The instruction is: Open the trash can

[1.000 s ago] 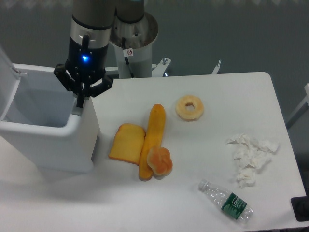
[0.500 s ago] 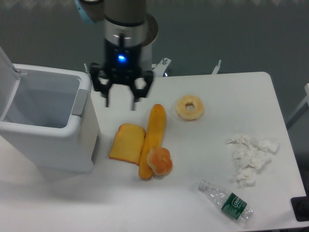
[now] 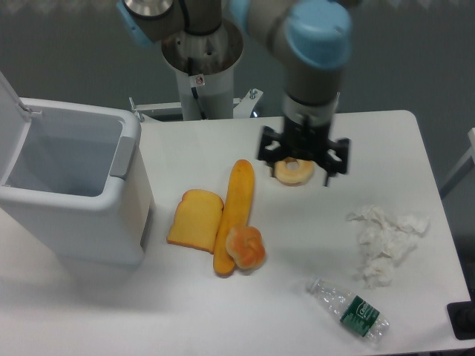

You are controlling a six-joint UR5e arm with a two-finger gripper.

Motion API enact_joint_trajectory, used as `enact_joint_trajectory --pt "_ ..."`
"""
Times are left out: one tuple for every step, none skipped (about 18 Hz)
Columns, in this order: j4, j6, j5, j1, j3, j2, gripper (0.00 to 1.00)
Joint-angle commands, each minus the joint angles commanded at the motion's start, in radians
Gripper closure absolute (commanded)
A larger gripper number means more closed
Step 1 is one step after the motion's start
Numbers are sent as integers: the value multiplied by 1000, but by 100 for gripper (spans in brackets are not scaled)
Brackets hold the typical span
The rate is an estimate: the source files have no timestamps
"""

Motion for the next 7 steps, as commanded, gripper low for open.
enact_joint_trajectory --pt "15 40 35 0 0 -15 0" --pt "47 59 49 2 -3 -26 0" --pt "80 66 51 3 -3 -40 0" --pt "109 68 51 3 2 -58 0" --pt "145 70 51 2 6 -81 0" --pt "176 71 51 2 8 -98 0" --pt "190 71 51 2 8 -106 0"
